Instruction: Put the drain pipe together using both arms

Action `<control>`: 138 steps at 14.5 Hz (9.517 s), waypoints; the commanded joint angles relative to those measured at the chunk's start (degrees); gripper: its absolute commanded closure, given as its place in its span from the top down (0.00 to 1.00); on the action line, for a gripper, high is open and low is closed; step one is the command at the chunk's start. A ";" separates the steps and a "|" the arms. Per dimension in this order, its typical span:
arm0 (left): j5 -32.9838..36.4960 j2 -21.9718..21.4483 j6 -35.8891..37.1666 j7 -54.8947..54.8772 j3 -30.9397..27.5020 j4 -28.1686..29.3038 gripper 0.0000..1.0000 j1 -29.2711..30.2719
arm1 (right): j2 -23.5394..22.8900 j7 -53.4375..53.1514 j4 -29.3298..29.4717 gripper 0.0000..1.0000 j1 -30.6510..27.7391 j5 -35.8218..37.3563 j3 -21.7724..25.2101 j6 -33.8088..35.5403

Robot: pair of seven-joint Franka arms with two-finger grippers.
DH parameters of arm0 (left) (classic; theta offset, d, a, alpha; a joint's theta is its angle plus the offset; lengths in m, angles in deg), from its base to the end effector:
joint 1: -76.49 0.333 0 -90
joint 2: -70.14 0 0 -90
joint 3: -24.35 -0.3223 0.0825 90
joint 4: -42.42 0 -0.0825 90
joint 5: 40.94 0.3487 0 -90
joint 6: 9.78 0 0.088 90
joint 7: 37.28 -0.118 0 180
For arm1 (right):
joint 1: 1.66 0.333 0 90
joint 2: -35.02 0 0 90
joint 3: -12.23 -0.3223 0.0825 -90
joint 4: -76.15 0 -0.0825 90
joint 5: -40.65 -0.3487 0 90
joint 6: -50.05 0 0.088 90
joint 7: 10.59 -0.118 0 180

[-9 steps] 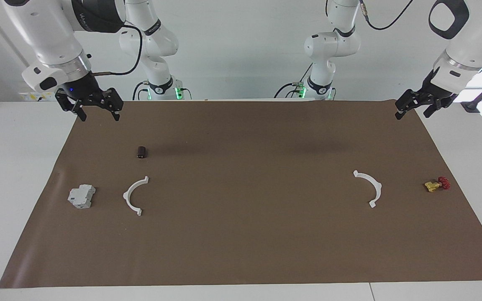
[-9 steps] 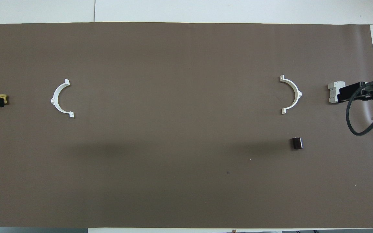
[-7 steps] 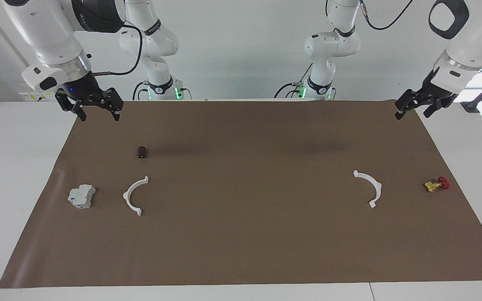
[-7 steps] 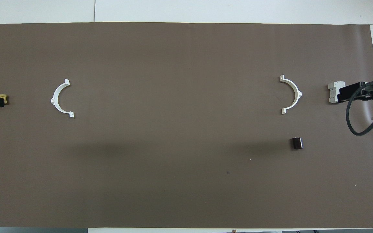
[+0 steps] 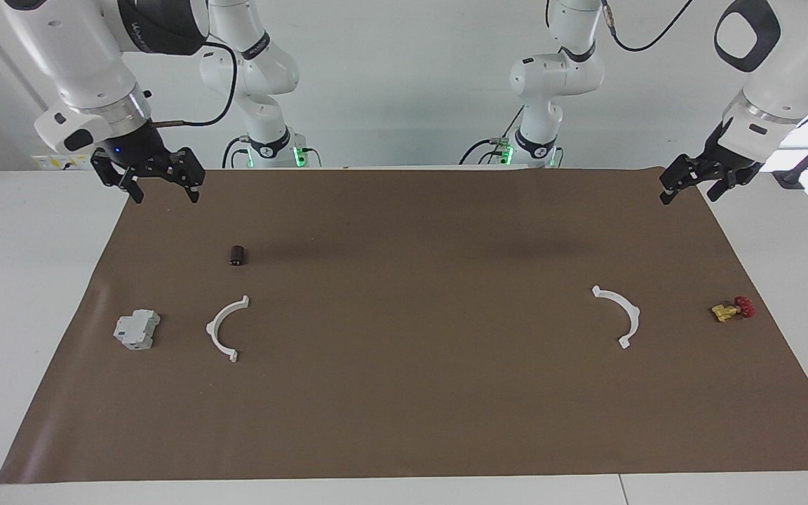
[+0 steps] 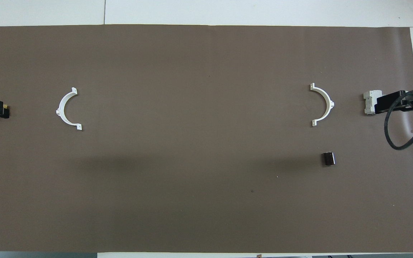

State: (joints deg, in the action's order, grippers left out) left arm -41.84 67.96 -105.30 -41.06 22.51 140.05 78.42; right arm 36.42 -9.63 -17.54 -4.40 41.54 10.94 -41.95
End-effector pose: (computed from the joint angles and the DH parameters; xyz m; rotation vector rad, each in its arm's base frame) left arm 0.5123 0.0323 0.5893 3.1248 0.0020 0.0036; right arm 0.5135 -0.0146 0.6073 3.1256 -0.0125 -0.0084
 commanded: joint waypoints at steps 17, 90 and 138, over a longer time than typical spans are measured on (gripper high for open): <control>-0.25 11.85 -37.52 0.36 0.08 20.21 1.00 0.09 | -21.34 12.58 -15.29 0.78 -3.23 -3.35 -0.99 -42.55; 0.81 11.59 -27.52 3.86 0.08 9.15 0.00 -6.66 | -30.24 -27.59 14.24 1.00 30.54 4.91 -1.78 -23.07; 6.96 22.57 -44.48 33.14 0.08 14.07 0.00 -34.89 | -1.66 -1.57 1.40 1.00 2.83 -0.28 1.56 1.56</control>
State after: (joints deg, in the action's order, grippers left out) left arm -35.89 91.86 -148.48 -8.66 23.02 152.22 43.84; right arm 34.47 -12.31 -15.77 -0.63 41.90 12.70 -39.25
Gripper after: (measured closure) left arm 0.797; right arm 0.000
